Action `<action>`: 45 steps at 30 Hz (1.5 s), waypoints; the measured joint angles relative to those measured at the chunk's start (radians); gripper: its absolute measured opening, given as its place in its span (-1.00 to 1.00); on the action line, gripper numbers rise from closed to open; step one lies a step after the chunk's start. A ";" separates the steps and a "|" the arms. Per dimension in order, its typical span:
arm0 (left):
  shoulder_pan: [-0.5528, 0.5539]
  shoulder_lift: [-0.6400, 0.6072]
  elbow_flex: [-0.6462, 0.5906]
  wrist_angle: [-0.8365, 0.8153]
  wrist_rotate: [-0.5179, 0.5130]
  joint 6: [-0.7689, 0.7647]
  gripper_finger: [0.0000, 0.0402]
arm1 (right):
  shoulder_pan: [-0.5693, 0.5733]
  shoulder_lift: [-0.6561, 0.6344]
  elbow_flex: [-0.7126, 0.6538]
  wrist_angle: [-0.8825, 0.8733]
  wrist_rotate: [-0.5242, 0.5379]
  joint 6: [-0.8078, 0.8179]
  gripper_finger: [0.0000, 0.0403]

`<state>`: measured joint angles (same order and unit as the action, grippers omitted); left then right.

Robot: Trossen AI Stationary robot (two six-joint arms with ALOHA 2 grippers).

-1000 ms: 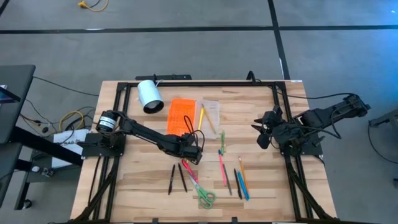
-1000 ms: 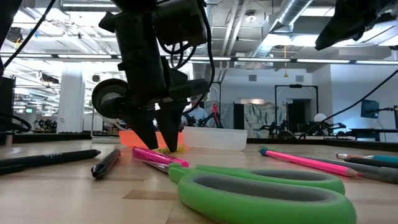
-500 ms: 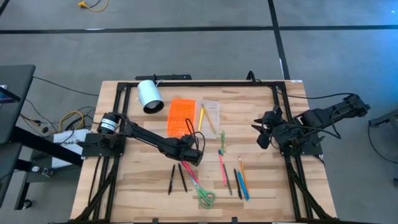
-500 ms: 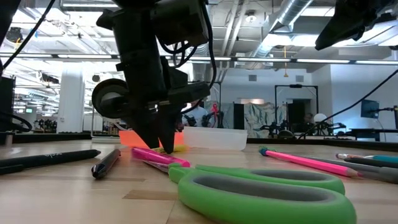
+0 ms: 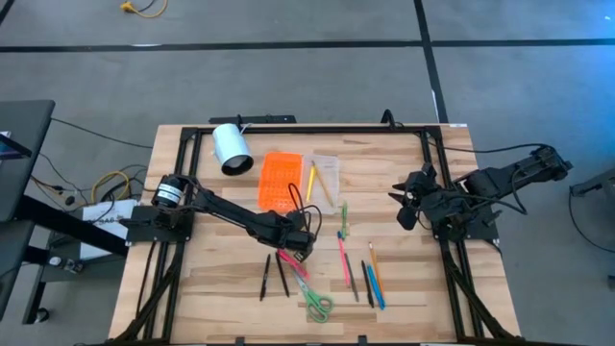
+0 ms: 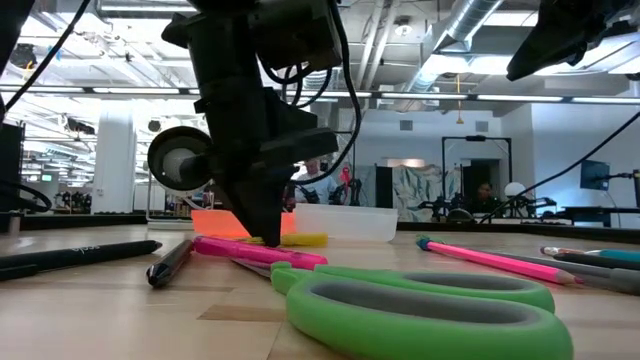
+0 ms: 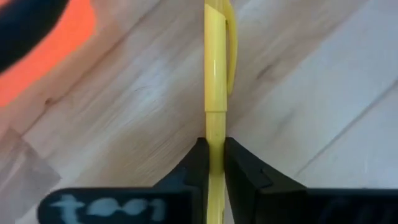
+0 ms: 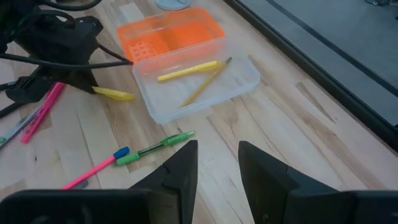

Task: Pick & place school supplies into a supply box
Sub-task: Put the yellow pen into the orange supply box

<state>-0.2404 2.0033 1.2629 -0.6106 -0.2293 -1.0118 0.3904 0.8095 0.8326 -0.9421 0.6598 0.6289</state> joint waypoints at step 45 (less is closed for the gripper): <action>-0.007 0.005 -0.004 0.277 0.176 0.188 -0.94 | 0.000 0.000 0.000 0.000 0.015 0.026 -0.45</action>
<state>-0.2470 2.0087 1.2587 -0.3332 -0.0534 -0.8236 0.3904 0.8097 0.8326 -0.9417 0.6750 0.6552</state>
